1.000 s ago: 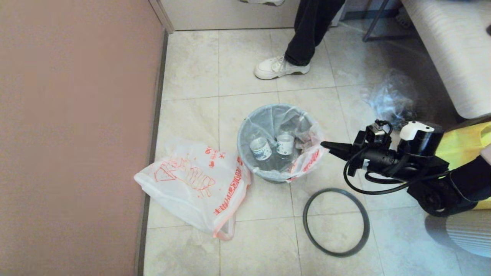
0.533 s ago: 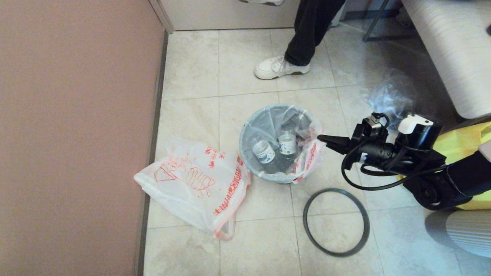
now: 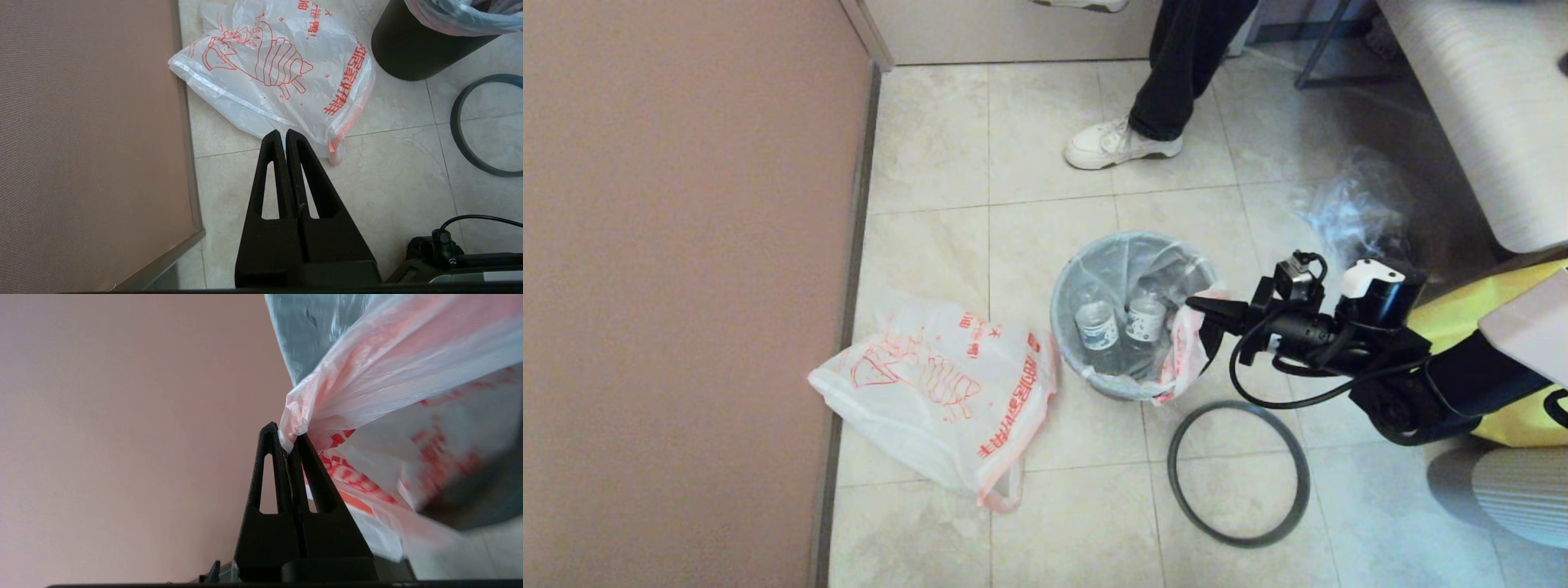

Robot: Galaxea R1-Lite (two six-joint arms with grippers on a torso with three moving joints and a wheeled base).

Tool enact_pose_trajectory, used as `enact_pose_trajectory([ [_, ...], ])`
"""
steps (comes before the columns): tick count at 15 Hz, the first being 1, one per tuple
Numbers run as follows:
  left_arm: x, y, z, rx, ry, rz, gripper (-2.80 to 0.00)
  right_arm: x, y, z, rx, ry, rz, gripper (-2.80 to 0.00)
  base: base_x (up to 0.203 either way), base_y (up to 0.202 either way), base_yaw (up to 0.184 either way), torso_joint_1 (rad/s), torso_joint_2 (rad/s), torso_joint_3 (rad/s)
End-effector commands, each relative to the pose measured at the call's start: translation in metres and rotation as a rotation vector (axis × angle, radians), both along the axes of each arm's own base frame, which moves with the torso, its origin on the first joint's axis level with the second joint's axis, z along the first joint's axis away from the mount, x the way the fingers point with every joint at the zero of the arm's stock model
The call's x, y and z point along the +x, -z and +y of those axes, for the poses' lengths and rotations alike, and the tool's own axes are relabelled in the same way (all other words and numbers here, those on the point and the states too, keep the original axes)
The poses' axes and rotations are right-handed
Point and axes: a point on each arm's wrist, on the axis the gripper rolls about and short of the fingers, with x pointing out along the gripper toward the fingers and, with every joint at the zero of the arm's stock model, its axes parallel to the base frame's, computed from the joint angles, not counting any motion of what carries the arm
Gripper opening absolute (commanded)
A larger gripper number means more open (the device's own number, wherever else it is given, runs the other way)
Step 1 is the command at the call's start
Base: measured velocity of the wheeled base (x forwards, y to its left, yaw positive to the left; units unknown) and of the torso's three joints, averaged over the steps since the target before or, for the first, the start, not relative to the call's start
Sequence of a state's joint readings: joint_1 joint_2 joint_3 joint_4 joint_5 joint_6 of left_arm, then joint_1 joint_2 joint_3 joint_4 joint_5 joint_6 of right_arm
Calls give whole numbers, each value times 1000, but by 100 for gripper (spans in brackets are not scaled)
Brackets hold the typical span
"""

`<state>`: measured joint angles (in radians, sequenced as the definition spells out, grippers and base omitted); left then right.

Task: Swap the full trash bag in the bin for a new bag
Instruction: Place the trash bag on the floor

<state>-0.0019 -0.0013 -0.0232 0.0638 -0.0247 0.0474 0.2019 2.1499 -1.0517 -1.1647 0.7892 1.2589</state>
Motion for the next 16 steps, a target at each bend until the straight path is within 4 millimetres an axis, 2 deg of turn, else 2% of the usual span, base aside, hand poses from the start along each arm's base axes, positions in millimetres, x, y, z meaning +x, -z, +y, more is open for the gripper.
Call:
enact_pose_trajectory([
  [1,0,0,0,0,-1,2,-280,11,10,3,2,-7,9,-280,0,0,0,0,0,0],
  [4,0,0,0,0,0,2,-280,29,23,7,-21,-7,9,-280,0,0,0,0,0,0],
  [7,0,0,0,0,-1,2,-280,31,23,22,-107,-16,-12,-280,0,0,0,0,0,0],
  [11,0,0,0,0,0,1,-280,21,-1,51,-219,38,-66,-280,0,0,0,0,0,0],
  [16,0,0,0,0,-1,2,-280,9,-19,82,-451,193,-119,-280,0,0,0,0,0,0],
])
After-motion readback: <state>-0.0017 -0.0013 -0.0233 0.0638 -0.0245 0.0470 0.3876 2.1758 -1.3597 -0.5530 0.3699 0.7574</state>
